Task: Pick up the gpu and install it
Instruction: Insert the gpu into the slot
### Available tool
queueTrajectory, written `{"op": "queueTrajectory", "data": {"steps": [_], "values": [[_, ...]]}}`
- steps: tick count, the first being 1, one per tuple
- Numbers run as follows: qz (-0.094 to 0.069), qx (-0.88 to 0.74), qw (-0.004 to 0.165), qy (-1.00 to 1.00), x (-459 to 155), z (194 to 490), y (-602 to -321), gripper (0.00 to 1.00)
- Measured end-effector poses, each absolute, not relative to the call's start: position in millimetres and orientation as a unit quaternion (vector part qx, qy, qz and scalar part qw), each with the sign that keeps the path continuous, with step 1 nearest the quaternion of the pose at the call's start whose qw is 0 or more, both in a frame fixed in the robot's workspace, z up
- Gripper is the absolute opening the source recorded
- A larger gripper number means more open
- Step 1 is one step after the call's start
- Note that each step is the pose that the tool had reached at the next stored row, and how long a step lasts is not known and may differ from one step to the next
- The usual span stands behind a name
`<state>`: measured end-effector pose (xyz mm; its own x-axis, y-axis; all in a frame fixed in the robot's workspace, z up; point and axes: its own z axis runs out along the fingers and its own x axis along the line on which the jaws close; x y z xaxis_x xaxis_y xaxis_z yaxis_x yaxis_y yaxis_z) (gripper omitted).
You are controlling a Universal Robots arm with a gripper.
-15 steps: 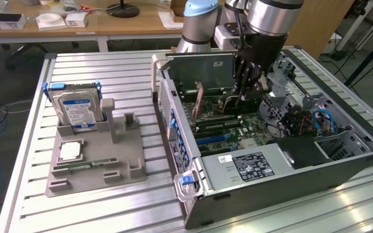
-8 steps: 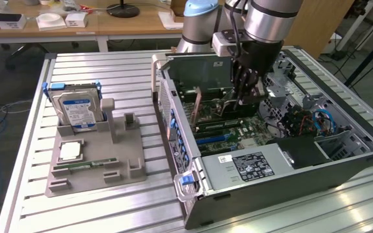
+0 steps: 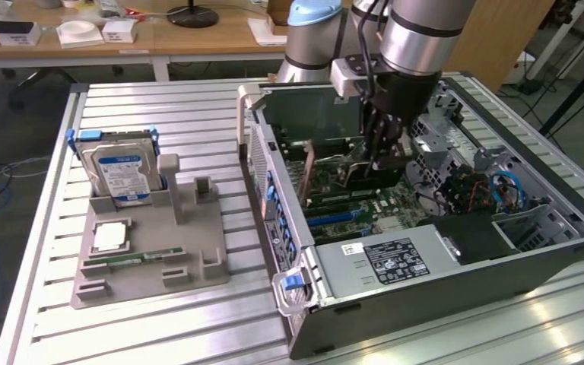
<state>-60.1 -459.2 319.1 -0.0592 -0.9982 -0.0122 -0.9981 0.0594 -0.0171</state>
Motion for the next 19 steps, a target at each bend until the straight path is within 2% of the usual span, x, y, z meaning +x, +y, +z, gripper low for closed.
{"op": "queueTrajectory", "data": {"steps": [19], "values": [[-0.003, -0.694, 0.011, 0.72, -62, 307, -462, 0.26]]}}
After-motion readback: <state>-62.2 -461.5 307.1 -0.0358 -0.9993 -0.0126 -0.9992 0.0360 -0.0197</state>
